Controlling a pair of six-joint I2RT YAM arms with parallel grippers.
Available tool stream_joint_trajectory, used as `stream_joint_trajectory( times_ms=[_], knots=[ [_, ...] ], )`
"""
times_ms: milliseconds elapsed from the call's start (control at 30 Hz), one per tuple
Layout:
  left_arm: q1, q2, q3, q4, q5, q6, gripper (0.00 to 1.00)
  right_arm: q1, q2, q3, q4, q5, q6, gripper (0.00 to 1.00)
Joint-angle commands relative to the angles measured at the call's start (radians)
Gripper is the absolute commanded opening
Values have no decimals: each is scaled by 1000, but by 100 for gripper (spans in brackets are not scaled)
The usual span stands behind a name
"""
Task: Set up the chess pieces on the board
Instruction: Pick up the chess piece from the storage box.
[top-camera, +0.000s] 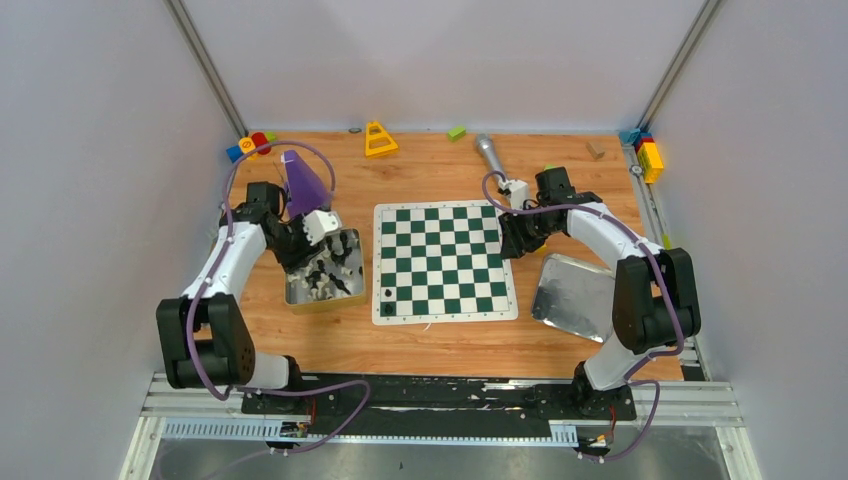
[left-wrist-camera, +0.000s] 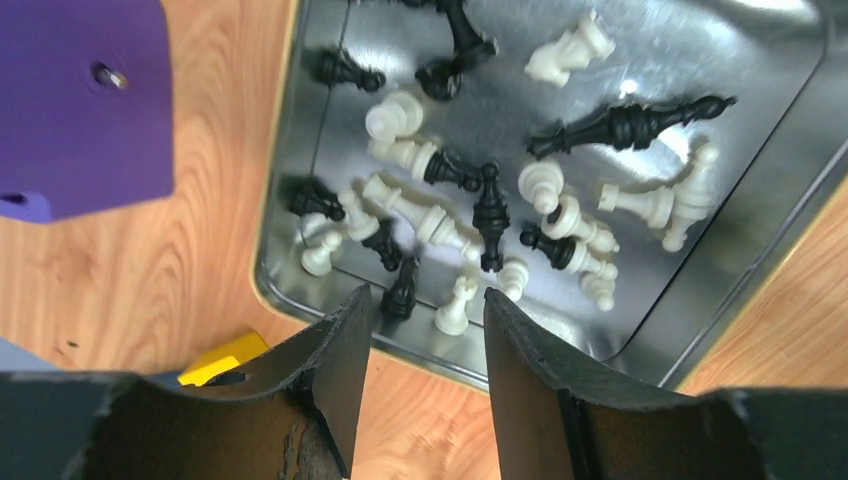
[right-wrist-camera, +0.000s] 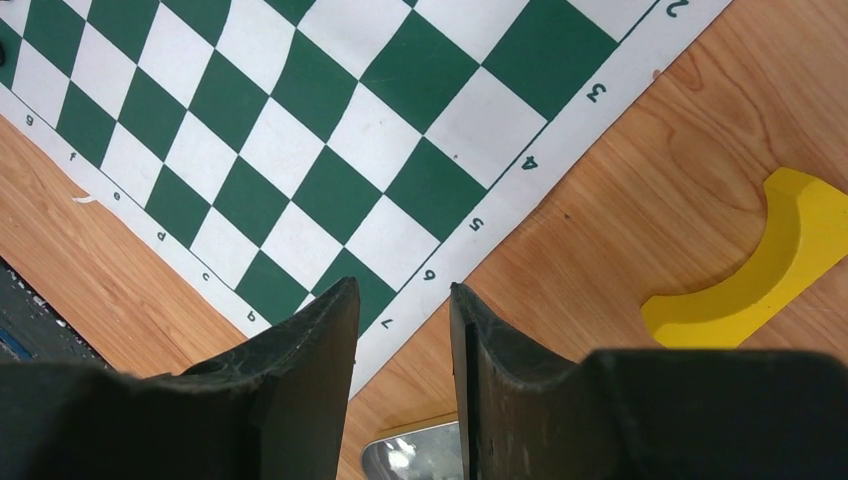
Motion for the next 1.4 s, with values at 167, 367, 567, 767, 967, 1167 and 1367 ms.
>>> stream_joint_trajectory(
  times_ms=[167, 367, 567, 767, 967, 1167, 1367],
  knots=[
    [22, 130, 38, 7, -147, 18, 51, 1, 7, 34, -7, -23, -18, 39],
    [22, 224, 75, -7, -190, 42, 49, 1, 6, 34, -9, -24, -17, 39],
    [22, 261, 80, 14, -207, 51, 48, 1, 9, 37, -10, -26, -14, 39],
    [22, 283, 80, 22, -208, 51, 43, 1, 12, 36, -12, -25, -14, 39],
    [22, 294, 73, 46, -204, 52, 34, 1, 18, 38, -15, -21, -14, 39],
    [22, 309, 71, 46, -199, 62, 29, 1, 22, 38, -16, -21, -15, 39],
    [22, 300, 74, 37, -184, 60, 19, 1, 26, 40, -19, -21, -16, 39]
  ],
)
